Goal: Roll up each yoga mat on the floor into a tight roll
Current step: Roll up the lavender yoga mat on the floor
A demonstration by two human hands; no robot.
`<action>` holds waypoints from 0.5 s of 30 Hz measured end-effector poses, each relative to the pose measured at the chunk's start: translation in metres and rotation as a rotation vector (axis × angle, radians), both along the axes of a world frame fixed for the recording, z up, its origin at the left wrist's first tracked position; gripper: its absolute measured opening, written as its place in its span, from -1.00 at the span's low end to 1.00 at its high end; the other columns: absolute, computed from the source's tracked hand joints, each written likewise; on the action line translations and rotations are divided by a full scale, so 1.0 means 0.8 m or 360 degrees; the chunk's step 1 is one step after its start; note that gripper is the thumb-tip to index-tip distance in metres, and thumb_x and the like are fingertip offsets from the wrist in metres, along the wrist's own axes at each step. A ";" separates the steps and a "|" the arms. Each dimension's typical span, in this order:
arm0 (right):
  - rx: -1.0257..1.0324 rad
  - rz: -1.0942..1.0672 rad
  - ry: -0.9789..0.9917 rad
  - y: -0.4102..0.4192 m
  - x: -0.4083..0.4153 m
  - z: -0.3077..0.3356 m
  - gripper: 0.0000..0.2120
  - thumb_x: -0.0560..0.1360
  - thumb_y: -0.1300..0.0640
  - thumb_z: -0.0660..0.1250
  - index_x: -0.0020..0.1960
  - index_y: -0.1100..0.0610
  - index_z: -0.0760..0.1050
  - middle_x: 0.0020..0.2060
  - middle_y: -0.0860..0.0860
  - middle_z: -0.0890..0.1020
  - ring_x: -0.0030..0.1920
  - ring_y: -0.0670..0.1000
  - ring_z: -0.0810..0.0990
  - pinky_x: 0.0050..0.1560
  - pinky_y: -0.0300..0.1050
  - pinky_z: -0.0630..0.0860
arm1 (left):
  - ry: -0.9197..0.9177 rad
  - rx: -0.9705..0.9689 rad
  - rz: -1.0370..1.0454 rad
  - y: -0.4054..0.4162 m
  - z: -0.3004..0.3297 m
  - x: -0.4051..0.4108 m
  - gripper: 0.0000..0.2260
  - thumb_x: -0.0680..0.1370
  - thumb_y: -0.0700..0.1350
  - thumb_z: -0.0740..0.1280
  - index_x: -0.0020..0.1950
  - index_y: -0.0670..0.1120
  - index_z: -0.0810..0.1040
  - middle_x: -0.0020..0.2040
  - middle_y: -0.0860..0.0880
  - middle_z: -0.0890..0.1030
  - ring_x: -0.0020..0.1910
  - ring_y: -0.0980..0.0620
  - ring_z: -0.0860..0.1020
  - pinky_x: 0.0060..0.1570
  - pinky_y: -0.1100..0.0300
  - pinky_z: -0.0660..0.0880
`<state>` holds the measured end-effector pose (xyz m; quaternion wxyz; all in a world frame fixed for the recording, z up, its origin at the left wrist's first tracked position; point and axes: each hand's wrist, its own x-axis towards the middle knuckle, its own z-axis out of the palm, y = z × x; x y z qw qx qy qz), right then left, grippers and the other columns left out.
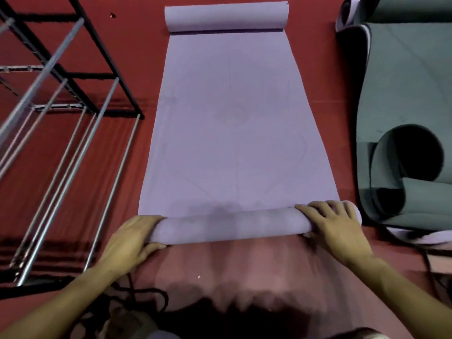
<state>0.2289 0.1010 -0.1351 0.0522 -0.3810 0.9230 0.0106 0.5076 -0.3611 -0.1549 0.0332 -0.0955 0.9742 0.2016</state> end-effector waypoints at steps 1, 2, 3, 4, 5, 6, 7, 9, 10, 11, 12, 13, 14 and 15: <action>-0.0024 -0.0011 0.0008 0.001 -0.001 0.002 -0.35 0.43 -0.13 0.53 0.48 -0.18 0.43 0.25 -0.10 0.58 0.19 0.12 0.50 0.22 0.16 0.37 | -0.0029 0.0003 -0.0020 -0.004 0.001 -0.002 -0.37 0.51 0.42 0.35 0.46 0.12 0.48 0.29 0.18 0.59 0.27 0.09 0.54 0.23 0.09 0.50; -0.0039 -0.0025 0.0016 0.003 -0.001 0.003 -0.36 0.42 -0.12 0.54 0.46 -0.13 0.46 0.22 -0.08 0.61 0.17 0.13 0.52 0.22 0.15 0.38 | -0.0042 0.0008 -0.0031 -0.007 0.003 -0.005 -0.38 0.50 0.44 0.33 0.47 0.15 0.47 0.29 0.22 0.58 0.28 0.12 0.54 0.21 0.11 0.51; -0.0054 -0.0033 0.0033 0.005 0.000 0.002 -0.37 0.40 -0.10 0.55 0.43 -0.07 0.49 0.20 -0.06 0.63 0.14 0.13 0.53 0.21 0.15 0.39 | -0.0042 0.0019 -0.0036 -0.008 0.005 -0.006 -0.38 0.50 0.45 0.32 0.46 0.17 0.47 0.30 0.25 0.57 0.28 0.15 0.53 0.21 0.13 0.51; -0.0059 -0.0040 0.0047 0.008 0.003 0.001 -0.39 0.38 -0.08 0.53 0.40 0.00 0.51 0.16 -0.03 0.65 0.11 0.15 0.52 0.21 0.15 0.39 | -0.0038 0.0036 -0.0042 -0.008 0.006 -0.006 -0.38 0.51 0.46 0.32 0.47 0.17 0.47 0.31 0.26 0.55 0.29 0.16 0.52 0.21 0.14 0.50; -0.0066 -0.0051 0.0065 0.012 0.007 -0.001 -0.41 0.38 -0.07 0.49 0.38 0.06 0.52 0.12 0.00 0.66 0.09 0.16 0.52 0.20 0.17 0.39 | -0.0040 0.0052 -0.0047 -0.008 0.007 -0.006 -0.38 0.51 0.45 0.31 0.47 0.17 0.47 0.32 0.27 0.53 0.30 0.17 0.50 0.22 0.15 0.49; -0.0083 -0.0069 0.0073 0.015 0.014 -0.002 -0.44 0.38 -0.06 0.44 0.34 0.09 0.53 0.09 0.02 0.66 0.06 0.18 0.53 0.19 0.18 0.40 | -0.0048 0.0062 -0.0054 -0.008 0.007 -0.006 -0.37 0.52 0.45 0.31 0.49 0.16 0.47 0.34 0.27 0.50 0.30 0.17 0.48 0.22 0.15 0.49; -0.0112 -0.0080 0.0077 0.020 0.023 -0.002 -0.47 0.39 -0.08 0.41 0.31 0.11 0.54 0.05 0.02 0.66 0.04 0.18 0.53 0.18 0.19 0.41 | -0.0058 0.0068 -0.0065 -0.008 0.009 -0.005 -0.37 0.52 0.44 0.30 0.50 0.15 0.46 0.35 0.26 0.47 0.31 0.17 0.46 0.22 0.16 0.48; -0.0163 -0.0075 0.0066 0.029 0.042 -0.004 -0.51 0.44 -0.17 0.34 0.28 0.08 0.55 0.02 -0.01 0.66 -0.01 0.18 0.55 0.13 0.19 0.44 | -0.0087 0.0075 -0.0090 -0.009 0.013 -0.001 -0.37 0.52 0.44 0.30 0.52 0.17 0.45 0.34 0.28 0.42 0.29 0.19 0.43 0.20 0.17 0.47; -0.0177 -0.0074 0.0048 0.033 0.049 -0.004 -0.50 0.45 -0.21 0.31 0.28 0.05 0.55 0.01 -0.03 0.66 -0.03 0.18 0.55 0.11 0.19 0.45 | -0.0112 0.0080 -0.0108 -0.009 0.015 0.001 -0.38 0.52 0.44 0.30 0.52 0.20 0.44 0.32 0.31 0.41 0.28 0.21 0.43 0.20 0.17 0.47; -0.0179 -0.0081 0.0019 0.037 0.055 -0.004 -0.48 0.45 -0.26 0.29 0.28 0.02 0.55 0.01 -0.06 0.66 -0.03 0.16 0.56 0.09 0.17 0.45 | -0.0146 0.0091 -0.0126 -0.010 0.017 0.004 -0.38 0.52 0.45 0.30 0.52 0.24 0.44 0.32 0.33 0.41 0.29 0.22 0.44 0.20 0.18 0.48; -0.0166 -0.0096 -0.0031 0.040 0.058 -0.003 -0.47 0.45 -0.30 0.28 0.29 -0.02 0.55 0.01 -0.10 0.66 -0.02 0.14 0.56 0.08 0.15 0.45 | -0.0187 0.0108 -0.0140 -0.012 0.018 0.006 -0.39 0.50 0.46 0.31 0.52 0.28 0.43 0.31 0.35 0.42 0.30 0.23 0.45 0.21 0.18 0.49; -0.0142 -0.0111 -0.0090 0.043 0.060 -0.003 -0.45 0.44 -0.36 0.27 0.31 -0.08 0.54 0.02 -0.15 0.66 0.00 0.10 0.56 0.08 0.12 0.44 | -0.0226 0.0128 -0.0149 -0.015 0.019 0.006 -0.39 0.49 0.46 0.33 0.51 0.31 0.43 0.31 0.36 0.43 0.31 0.24 0.46 0.22 0.18 0.50; -0.0109 -0.0123 -0.0151 0.046 0.060 -0.003 -0.42 0.43 -0.41 0.25 0.34 -0.14 0.52 0.06 -0.20 0.65 0.03 0.06 0.56 0.10 0.10 0.43 | -0.0263 0.0148 -0.0148 -0.018 0.019 0.004 -0.38 0.46 0.47 0.35 0.49 0.35 0.43 0.31 0.37 0.45 0.32 0.25 0.47 0.23 0.18 0.50; -0.0081 -0.0122 -0.0209 0.049 0.058 -0.003 -0.39 0.43 -0.47 0.22 0.38 -0.20 0.49 0.11 -0.27 0.63 0.08 0.02 0.55 0.16 0.08 0.42 | -0.0294 0.0160 -0.0141 -0.021 0.020 0.001 -0.38 0.44 0.47 0.38 0.48 0.38 0.43 0.31 0.38 0.46 0.33 0.27 0.46 0.25 0.18 0.50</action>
